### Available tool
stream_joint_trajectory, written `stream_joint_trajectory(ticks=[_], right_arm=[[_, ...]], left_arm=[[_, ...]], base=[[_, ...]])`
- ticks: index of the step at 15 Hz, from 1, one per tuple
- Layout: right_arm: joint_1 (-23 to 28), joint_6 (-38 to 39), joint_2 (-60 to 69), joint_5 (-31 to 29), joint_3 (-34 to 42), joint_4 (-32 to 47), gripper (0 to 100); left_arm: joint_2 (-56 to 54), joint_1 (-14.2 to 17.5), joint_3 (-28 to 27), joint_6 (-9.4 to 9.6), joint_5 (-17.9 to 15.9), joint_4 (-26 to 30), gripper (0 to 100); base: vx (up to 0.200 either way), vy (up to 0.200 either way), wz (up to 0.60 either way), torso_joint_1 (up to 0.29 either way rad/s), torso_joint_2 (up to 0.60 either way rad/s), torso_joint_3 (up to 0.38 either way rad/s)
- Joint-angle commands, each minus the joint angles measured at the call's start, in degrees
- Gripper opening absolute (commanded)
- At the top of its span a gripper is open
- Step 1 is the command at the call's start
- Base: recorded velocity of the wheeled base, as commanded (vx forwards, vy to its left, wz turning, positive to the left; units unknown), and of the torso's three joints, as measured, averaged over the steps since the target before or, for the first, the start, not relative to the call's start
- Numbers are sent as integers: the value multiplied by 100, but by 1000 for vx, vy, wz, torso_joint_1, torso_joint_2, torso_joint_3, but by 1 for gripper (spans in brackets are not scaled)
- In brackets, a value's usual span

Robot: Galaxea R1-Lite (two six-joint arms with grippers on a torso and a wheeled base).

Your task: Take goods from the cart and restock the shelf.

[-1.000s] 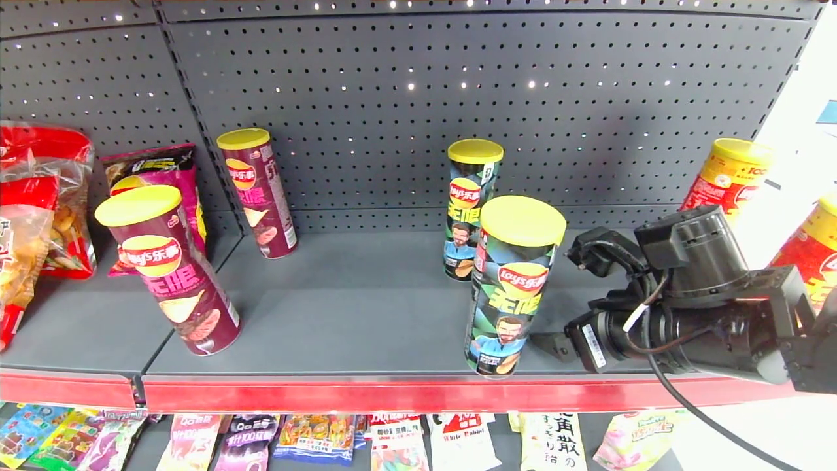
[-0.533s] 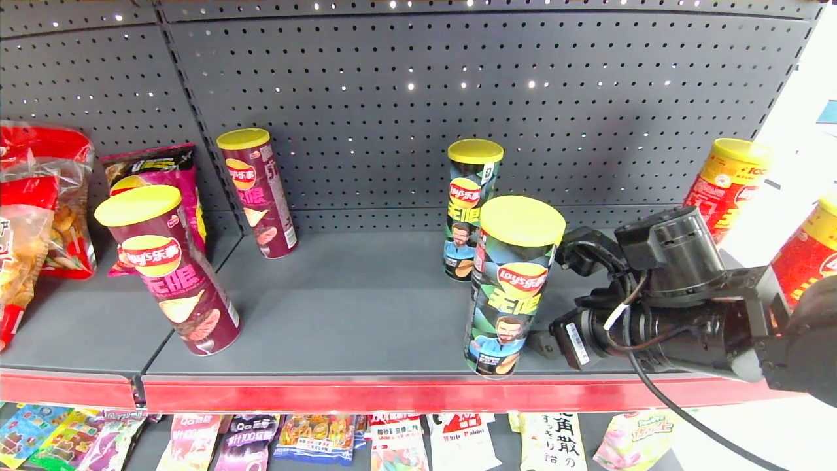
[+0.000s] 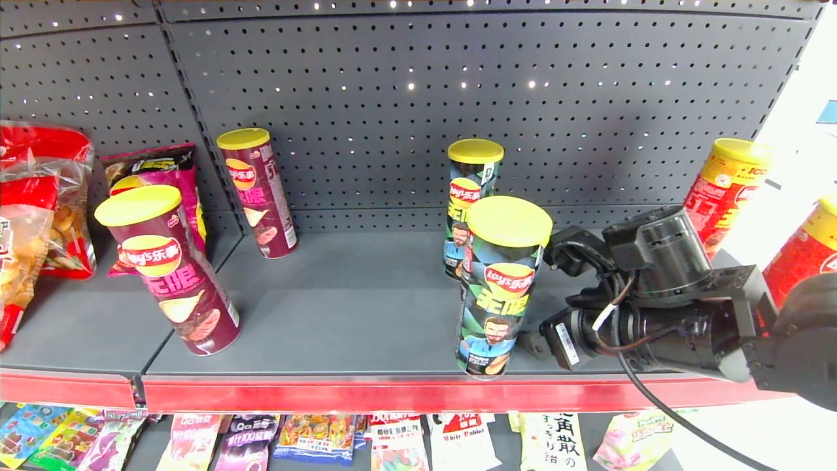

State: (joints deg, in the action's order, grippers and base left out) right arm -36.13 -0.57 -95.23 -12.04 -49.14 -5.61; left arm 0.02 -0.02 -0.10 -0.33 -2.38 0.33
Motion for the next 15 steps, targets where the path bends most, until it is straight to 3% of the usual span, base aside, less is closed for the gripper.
stream_joint_trajectory(ticks=[1,15], right_arm=[[-52,-4,-13,0,-17,-2,100],[-192,-75,-197,0,-131,-309,100]], left_arm=[[-2,2,1,-2,-8,2,100],[-2,2,1,-2,0,2,100]], base=[[0,0,0,0,0,0],[0,0,0,0,0,0]])
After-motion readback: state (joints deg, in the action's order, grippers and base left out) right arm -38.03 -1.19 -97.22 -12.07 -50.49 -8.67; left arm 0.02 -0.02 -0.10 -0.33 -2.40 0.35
